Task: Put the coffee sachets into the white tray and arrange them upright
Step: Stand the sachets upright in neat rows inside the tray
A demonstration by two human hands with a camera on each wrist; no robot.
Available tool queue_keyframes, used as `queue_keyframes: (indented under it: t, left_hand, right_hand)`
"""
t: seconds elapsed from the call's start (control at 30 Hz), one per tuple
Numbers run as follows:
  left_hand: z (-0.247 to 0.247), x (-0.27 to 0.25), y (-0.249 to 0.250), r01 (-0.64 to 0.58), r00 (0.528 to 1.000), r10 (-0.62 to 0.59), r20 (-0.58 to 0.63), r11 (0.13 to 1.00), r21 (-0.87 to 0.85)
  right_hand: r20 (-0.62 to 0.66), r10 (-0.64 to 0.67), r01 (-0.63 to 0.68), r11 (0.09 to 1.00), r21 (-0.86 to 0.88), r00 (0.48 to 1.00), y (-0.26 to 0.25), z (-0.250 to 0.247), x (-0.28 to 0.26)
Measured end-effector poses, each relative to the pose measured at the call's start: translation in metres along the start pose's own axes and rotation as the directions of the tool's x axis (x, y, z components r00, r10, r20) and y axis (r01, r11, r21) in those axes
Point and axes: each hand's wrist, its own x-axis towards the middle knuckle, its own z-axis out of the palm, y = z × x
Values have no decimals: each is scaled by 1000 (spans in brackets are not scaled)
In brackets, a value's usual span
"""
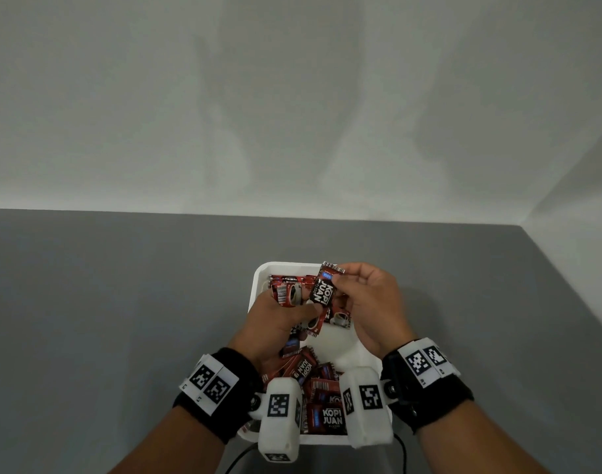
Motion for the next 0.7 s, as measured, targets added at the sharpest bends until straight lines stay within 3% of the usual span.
queue_keyframes:
  t: [0.1, 0.17, 0.27, 0.37, 0.43, 0.5, 0.57, 0.7]
  left_hand:
    - [4, -1, -1, -42, 999, 43, -15, 999, 17]
    - [6, -2, -1, -53, 999, 53, 8, 998, 42]
    - [7, -1, -3, -42, 999, 43, -14, 998, 54]
    - [9, 0, -3, 13, 999, -11, -38, 998, 60]
    - [6, 1, -5, 98, 994, -100, -51, 995, -29]
    - [1, 3, -8, 202, 975, -218, -45, 952, -230]
    - [-2, 3, -7, 211, 973, -230, -22, 923, -320]
    - [2, 0, -3, 115, 993, -115, 15, 976, -183]
  right_hand:
    - [53, 51, -53, 998, 46, 997, 3, 7, -5]
    - [21, 39, -40, 999, 17, 999, 2, 7, -4]
    - [4, 48, -48, 998, 32, 999, 3, 8, -3]
    - [76, 96, -101, 992, 69, 993, 2, 11, -4]
    - [62, 145, -152, 981, 118, 987, 1, 10, -2]
    - [-1, 211, -208, 968, 141, 978, -5, 5, 0]
    - [12, 251, -250, 959, 133, 968, -6, 0, 1]
    - [117, 193, -180, 977, -115, 974, -2, 3, -7]
